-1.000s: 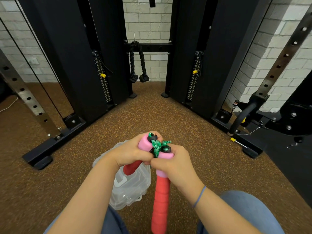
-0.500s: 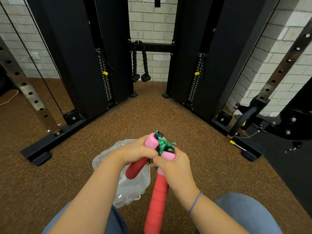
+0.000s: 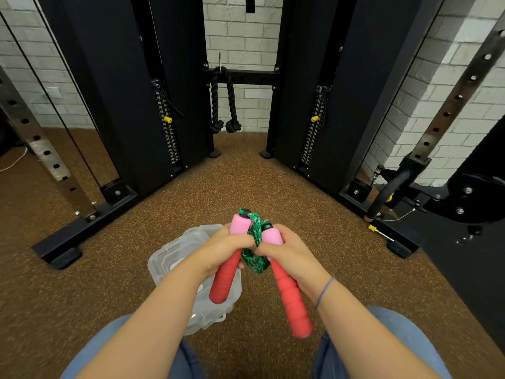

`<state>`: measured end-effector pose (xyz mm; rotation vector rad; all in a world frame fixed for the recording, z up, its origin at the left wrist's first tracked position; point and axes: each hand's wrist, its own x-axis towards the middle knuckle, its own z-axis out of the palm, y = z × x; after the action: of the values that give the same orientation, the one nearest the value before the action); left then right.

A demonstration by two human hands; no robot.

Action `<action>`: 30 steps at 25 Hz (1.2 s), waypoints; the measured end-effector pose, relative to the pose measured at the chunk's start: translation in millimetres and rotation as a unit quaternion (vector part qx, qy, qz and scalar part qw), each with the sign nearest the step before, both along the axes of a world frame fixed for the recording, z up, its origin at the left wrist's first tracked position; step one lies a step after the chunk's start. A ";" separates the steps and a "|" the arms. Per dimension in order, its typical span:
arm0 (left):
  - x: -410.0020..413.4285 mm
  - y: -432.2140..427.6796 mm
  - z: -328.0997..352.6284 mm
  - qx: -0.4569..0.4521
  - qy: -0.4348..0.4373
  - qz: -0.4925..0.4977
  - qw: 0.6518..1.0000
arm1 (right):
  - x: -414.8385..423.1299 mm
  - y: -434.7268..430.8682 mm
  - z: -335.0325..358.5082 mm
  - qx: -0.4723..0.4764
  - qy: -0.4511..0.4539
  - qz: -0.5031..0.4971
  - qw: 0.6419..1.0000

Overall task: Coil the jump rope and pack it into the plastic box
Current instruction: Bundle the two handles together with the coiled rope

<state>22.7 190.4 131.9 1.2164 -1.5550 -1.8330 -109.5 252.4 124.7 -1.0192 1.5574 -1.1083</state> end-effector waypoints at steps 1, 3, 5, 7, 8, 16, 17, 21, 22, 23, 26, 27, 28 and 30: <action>0.6 1.0 0.8 0.005 -0.001 -0.006 1.000 | 0.0 -0.4 -2.3 -0.010 0.006 0.005 1.000; 2.3 2.2 1.7 0.012 0.001 -0.016 1.000 | 0.4 -2.0 -4.6 -0.018 -0.017 0.006 1.000; 3.0 2.3 1.0 0.011 0.003 -0.016 1.000 | -1.7 -4.2 -3.7 -0.020 -0.067 -0.003 0.998; 2.3 2.0 -0.5 0.001 -0.009 -0.002 1.000 | -6.1 -6.2 -0.7 -0.020 -0.113 -0.015 0.993; 2.3 1.1 -1.9 -0.012 -0.019 0.005 1.000 | -7.8 -6.7 0.0 -0.022 -0.140 -0.019 0.990; -8.1 3.2 -8.2 -0.015 0.020 0.056 0.998 | -8.5 -6.4 -2.2 -0.063 -0.183 -0.036 0.980; -10.1 3.9 -8.7 0.001 0.036 0.057 0.998 | -7.2 -4.9 -3.4 -0.082 -0.146 -0.043 0.985; -17.4 8.1 -11.1 0.061 0.061 0.058 0.995 | -0.8 -1.8 -10.0 -0.124 0.028 -0.069 0.990; -19.1 9.9 -11.5 0.075 0.072 0.060 0.993 | -0.7 -1.5 -9.2 -0.124 0.049 -0.066 0.989; -20.6 12.2 -11.2 0.089 0.087 0.058 0.991 | -1.5 -1.9 -9.1 -0.123 0.066 -0.060 0.988; -24.2 15.1 -10.2 0.115 0.119 0.050 0.985 | -4.9 -1.4 -7.0 -0.124 0.074 -0.052 0.988; -25.0 14.3 -10.3 0.116 0.122 0.052 0.984 | -5.7 -1.3 -6.2 -0.121 0.068 -0.051 0.989; -24.9 13.2 -9.7 0.117 0.122 0.056 0.984 | -5.9 -1.1 -5.2 -0.119 0.069 -0.050 0.989; -22.4 10.6 -9.3 0.117 0.125 0.064 0.983 | -5.3 -2.9 -5.7 -0.122 0.107 -0.045 0.986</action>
<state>0.3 200.9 122.6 1.1055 -1.1254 -2.0349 -114.8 249.5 118.9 -1.2771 1.6784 -1.3119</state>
